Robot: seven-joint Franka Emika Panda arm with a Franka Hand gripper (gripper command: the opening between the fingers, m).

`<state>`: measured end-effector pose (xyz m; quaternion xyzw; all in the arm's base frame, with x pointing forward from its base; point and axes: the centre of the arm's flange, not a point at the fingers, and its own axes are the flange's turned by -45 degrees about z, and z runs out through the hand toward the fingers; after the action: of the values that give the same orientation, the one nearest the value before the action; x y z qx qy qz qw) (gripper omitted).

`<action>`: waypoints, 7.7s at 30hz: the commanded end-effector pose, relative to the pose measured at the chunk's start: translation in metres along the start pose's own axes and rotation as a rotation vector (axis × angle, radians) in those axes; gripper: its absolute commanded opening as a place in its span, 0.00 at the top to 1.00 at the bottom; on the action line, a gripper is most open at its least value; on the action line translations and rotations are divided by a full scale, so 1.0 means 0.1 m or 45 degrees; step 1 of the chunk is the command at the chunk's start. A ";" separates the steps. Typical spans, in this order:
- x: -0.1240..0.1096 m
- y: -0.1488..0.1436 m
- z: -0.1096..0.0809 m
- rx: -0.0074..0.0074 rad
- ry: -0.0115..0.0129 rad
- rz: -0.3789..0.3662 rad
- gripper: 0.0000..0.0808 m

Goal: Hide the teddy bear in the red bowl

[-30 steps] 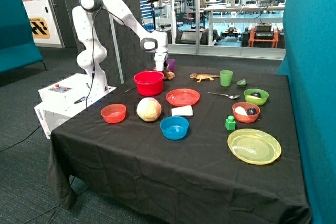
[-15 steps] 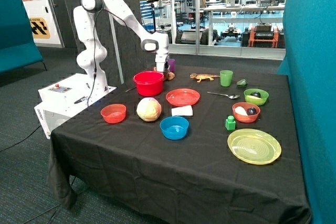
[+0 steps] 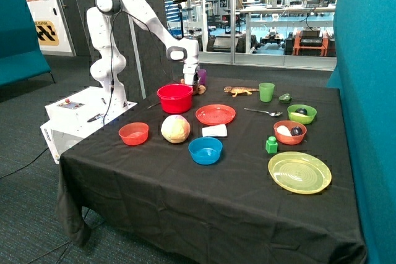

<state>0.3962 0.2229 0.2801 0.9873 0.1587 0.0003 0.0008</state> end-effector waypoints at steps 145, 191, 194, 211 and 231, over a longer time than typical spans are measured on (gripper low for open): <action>-0.46 2.14 -0.41 0.0020 -0.0006 0.172 0.49; -0.22 2.10 -0.90 0.0020 -0.0005 0.038 0.17; -0.15 2.08 -1.00 0.0020 -0.0005 0.018 0.20; 0.31 2.47 -1.28 0.0020 -0.0006 0.148 0.26; 0.47 3.13 -1.01 0.0019 -0.0009 0.499 0.24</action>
<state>0.5186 -0.0382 0.3920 0.9998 0.0205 -0.0014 -0.0006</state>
